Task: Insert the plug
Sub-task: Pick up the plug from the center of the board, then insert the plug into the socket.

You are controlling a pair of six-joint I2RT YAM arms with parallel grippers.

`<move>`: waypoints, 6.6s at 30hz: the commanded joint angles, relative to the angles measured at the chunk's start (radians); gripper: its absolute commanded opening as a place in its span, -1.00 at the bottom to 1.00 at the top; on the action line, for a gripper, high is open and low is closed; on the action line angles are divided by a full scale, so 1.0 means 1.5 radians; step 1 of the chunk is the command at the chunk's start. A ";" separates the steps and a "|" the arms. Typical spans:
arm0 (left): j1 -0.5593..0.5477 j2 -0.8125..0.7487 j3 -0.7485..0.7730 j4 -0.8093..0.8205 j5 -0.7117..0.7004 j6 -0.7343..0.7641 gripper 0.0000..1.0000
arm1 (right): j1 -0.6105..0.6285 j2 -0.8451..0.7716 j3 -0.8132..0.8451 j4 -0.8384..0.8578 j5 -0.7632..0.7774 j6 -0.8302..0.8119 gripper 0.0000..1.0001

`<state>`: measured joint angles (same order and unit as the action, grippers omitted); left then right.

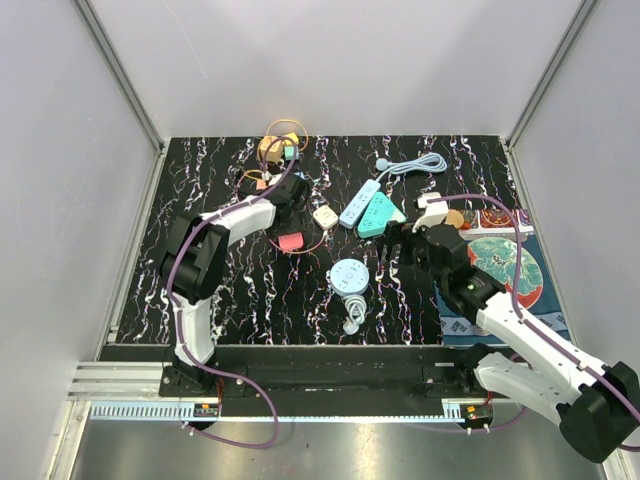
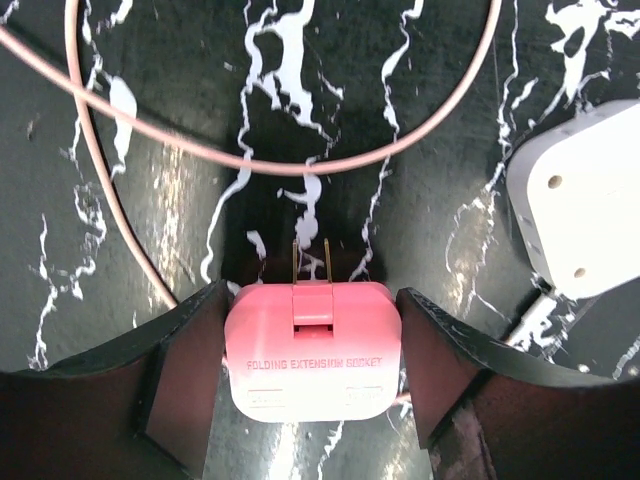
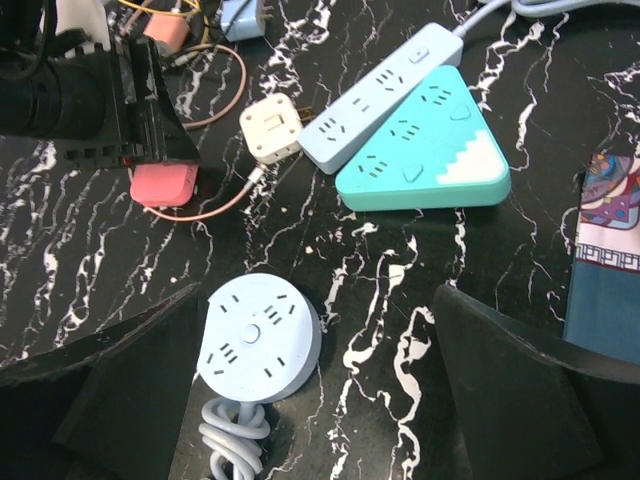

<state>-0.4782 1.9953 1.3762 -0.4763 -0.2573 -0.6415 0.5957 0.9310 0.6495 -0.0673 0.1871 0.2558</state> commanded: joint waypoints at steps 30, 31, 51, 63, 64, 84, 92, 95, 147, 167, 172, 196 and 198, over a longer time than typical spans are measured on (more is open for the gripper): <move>-0.200 -0.590 -0.313 0.182 -0.024 -0.554 -0.67 | 0.283 0.123 -0.086 0.514 0.181 0.128 0.83; -0.207 -0.594 -0.315 0.187 -0.029 -0.570 -0.68 | 0.286 0.129 -0.085 0.543 0.185 0.124 0.81; -0.252 -0.605 -0.328 0.234 -0.063 -0.652 -0.67 | 0.322 0.281 -0.022 0.726 0.272 -0.012 0.45; -0.254 -0.608 -0.338 0.240 -0.067 -0.654 -0.67 | 0.322 0.321 -0.008 0.764 0.280 -0.041 -0.13; -0.254 -0.608 -0.338 0.239 -0.068 -0.653 -0.66 | 0.322 0.323 -0.009 0.767 0.281 -0.041 -0.25; -0.231 -0.700 -0.256 0.172 -0.231 -0.024 0.98 | 0.319 0.139 0.136 0.167 0.148 -0.061 -1.00; -0.209 -0.755 -0.308 0.180 -0.160 0.224 0.98 | 0.190 0.138 0.301 -0.230 -0.050 -0.025 -1.00; -0.208 -0.755 -0.321 0.164 -0.166 0.272 0.98 | 0.149 0.168 0.358 -0.329 -0.122 -0.029 -1.00; -0.207 -0.351 -0.512 0.506 0.027 -0.145 0.79 | -0.037 0.599 0.496 -0.467 -0.401 -0.351 -1.00; -0.226 -0.328 -0.476 0.509 0.072 -0.132 0.61 | -0.040 0.461 0.382 -0.415 -0.306 -0.089 -1.00; -0.226 -0.328 -0.460 0.501 0.069 -0.102 0.62 | -0.040 0.381 0.305 -0.364 -0.286 0.088 -1.00; -0.225 -0.274 -0.406 0.482 0.091 -0.037 0.65 | -0.011 0.387 0.208 -0.267 -0.229 0.446 -1.00; -0.225 -0.272 -0.405 0.481 0.093 -0.037 0.64 | -0.005 0.389 0.202 -0.267 -0.220 0.455 -1.00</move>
<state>-0.8158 1.5803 0.7162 0.2108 -0.1360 -0.7147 0.5648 1.5082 0.9539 -0.4988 -0.1745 0.8768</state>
